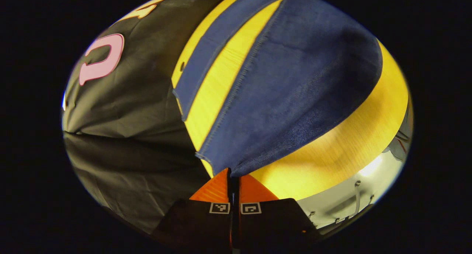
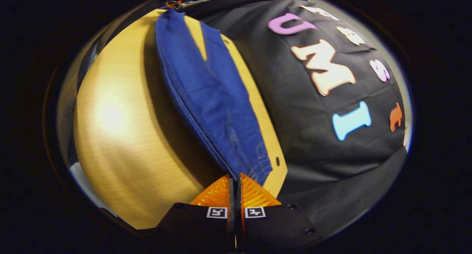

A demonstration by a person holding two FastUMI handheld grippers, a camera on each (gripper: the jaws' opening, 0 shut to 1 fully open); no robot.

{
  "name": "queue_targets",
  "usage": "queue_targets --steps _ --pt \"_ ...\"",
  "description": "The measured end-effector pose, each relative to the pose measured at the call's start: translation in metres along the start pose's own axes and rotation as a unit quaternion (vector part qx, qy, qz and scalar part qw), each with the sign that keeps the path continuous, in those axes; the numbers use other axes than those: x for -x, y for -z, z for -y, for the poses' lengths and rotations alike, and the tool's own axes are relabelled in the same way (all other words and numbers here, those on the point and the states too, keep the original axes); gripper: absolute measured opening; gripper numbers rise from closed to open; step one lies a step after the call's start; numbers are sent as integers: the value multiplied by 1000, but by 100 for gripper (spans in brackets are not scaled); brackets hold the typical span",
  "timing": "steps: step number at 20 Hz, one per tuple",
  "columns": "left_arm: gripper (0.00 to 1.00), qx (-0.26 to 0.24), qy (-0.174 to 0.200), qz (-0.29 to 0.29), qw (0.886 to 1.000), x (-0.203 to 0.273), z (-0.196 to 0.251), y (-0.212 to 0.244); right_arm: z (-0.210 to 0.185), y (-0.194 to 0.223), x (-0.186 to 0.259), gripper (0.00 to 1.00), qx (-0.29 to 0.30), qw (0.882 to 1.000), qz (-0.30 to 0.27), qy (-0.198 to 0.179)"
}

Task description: Grasp the waist and the cuffs of the jeans and fold them to make the two legs overlap; first hold the waist and fold one-third of the jeans toward the cuffs, then hold the cuffs and fold the remaining one-third in the same direction to finish folding.

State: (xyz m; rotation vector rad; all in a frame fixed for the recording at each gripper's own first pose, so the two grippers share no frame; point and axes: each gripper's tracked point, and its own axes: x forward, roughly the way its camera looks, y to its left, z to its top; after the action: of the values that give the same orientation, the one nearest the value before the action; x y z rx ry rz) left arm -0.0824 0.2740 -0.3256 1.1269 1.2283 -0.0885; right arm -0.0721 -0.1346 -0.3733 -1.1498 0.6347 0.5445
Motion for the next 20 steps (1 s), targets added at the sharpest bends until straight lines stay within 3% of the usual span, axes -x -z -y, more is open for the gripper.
queue_targets --steps 3,7,14,20 --pt "0 24 0 -2 1000 8 -31 -19 34 -15 -5 3 -28 999 -7 26" --pt "0 -1 -7 28 1000 9 -69 -46 71 -30 -17 3 -47 997 -20 56" --pt "0 -19 -5 58 998 -38 -152 -116 110 -43 -53 3 -89 991 -67 81" --pt "0 -32 2 82 996 -103 -192 -172 137 -62 -109 3 -155 978 -81 112"
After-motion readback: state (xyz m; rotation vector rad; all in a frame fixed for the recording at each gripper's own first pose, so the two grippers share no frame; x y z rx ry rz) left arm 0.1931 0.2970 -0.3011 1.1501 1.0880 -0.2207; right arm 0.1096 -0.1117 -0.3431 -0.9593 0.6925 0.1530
